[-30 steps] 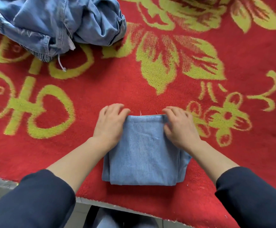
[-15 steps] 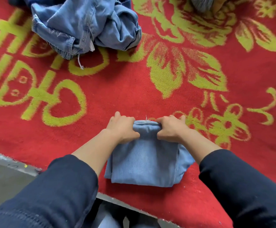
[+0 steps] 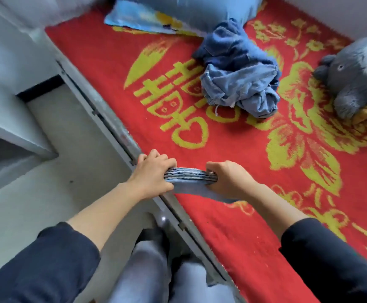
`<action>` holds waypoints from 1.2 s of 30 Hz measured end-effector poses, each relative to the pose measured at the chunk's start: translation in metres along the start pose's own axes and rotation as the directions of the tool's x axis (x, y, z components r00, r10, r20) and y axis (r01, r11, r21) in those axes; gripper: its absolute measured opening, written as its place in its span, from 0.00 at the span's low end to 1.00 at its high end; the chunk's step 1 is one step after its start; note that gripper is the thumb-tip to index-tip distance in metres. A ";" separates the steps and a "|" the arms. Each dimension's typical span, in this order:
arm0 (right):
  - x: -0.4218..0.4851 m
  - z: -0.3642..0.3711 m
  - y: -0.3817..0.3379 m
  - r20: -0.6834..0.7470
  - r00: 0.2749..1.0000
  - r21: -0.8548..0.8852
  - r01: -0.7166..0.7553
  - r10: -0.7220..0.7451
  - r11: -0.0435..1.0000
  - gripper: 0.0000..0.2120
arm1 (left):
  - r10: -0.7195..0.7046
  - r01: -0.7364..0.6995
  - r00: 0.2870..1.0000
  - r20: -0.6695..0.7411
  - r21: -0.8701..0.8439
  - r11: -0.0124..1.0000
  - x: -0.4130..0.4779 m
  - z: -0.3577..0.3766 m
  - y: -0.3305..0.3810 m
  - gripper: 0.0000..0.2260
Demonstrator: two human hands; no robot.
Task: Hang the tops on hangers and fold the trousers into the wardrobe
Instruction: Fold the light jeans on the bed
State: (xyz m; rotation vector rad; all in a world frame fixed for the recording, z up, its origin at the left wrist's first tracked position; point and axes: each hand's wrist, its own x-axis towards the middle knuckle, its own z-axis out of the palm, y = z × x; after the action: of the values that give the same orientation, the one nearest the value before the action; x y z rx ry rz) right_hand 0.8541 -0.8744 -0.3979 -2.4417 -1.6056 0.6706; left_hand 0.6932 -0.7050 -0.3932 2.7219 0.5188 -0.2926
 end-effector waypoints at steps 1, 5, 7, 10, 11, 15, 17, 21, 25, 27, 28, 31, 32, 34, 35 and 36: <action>0.012 -0.006 -0.020 -0.006 0.999 0.003 0.048 -0.048 0.999 0.07 | -0.044 0.044 0.999 -0.028 0.002 0.999 -0.015 -0.014 -0.016 0.14; 0.066 -0.019 -0.113 0.050 0.976 -0.041 0.216 -0.214 0.975 0.08 | -0.210 0.209 0.972 -0.109 -0.018 0.978 -0.078 -0.059 -0.089 0.12; 0.097 -0.018 -0.166 0.087 0.949 -0.069 0.309 -0.303 0.948 0.09 | -0.296 0.294 0.944 -0.146 -0.035 0.955 -0.111 -0.074 -0.133 0.12; 0.145 -0.008 -0.252 0.132 0.893 -0.104 0.445 -0.431 0.890 0.09 | -0.407 0.399 0.892 -0.199 -0.079 0.914 -0.165 -0.090 -0.205 0.12; 0.160 -0.003 -0.280 0.148 0.875 -0.118 0.479 -0.462 0.870 0.10 | -0.432 0.423 0.879 -0.200 -0.090 0.902 -0.184 -0.093 -0.230 0.14; 0.220 0.023 -0.398 0.263 0.813 -0.162 0.567 -0.519 0.807 0.12 | -0.544 0.521 0.818 -0.190 -0.156 0.839 -0.261 -0.099 -0.325 0.21; 0.245 0.038 -0.461 0.309 0.783 -0.175 0.605 -0.540 0.777 0.10 | -0.606 0.579 0.775 -0.176 -0.185 0.794 -0.300 -0.103 -0.369 0.20; 0.283 0.069 -0.576 0.357 0.723 -0.160 0.671 -0.591 0.724 0.07 | -0.720 0.691 0.674 -0.162 -0.206 0.693 -0.370 -0.118 -0.448 0.18; 0.316 0.092 -0.662 0.390 0.679 -0.192 0.721 -0.622 0.666 0.09 | -0.793 0.772 0.583 -0.175 -0.185 0.609 -0.418 -0.126 -0.516 0.18; 0.337 0.103 -0.697 0.402 0.658 -0.224 0.744 -0.636 0.629 0.10 | -0.816 0.803 0.549 -0.182 -0.155 0.575 -0.432 -0.128 -0.549 0.19; 0.349 0.108 -0.713 0.404 0.650 -0.238 0.754 -0.643 0.612 0.10 | -0.824 0.814 0.536 -0.185 -0.145 0.563 -0.436 -0.129 -0.566 0.19; 0.386 0.128 -0.755 0.406 0.640 -0.263 0.766 -0.652 0.587 0.10 | -0.838 0.833 0.510 -0.193 -0.133 0.537 -0.444 -0.130 -0.620 0.18; 0.401 0.136 -0.769 0.408 0.642 -0.267 0.764 -0.649 0.588 0.10 | -0.844 0.839 0.501 -0.191 -0.134 0.528 -0.445 -0.130 -0.640 0.18; 0.432 0.153 -0.795 0.413 0.652 -0.269 0.755 -0.636 0.598 0.10 | -0.858 0.851 0.481 -0.178 -0.142 0.506 -0.445 -0.126 -0.682 0.17; 0.449 0.163 -0.808 0.415 0.655 -0.270 0.751 -0.631 0.603 0.11 | -0.866 0.857 0.472 -0.168 -0.145 0.495 -0.444 -0.122 -0.705 0.17; 0.466 0.174 -0.821 0.422 0.656 -0.269 0.750 -0.626 0.604 0.12 | -0.872 0.861 0.464 -0.156 -0.149 0.485 -0.443 -0.118 -0.727 0.17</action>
State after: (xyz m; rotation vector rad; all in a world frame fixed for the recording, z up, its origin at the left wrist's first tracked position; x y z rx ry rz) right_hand 0.2454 -0.1321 -0.3948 -1.6599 -2.8473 0.5746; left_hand 0.0221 -0.1674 -0.3879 2.1721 1.9627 -0.2114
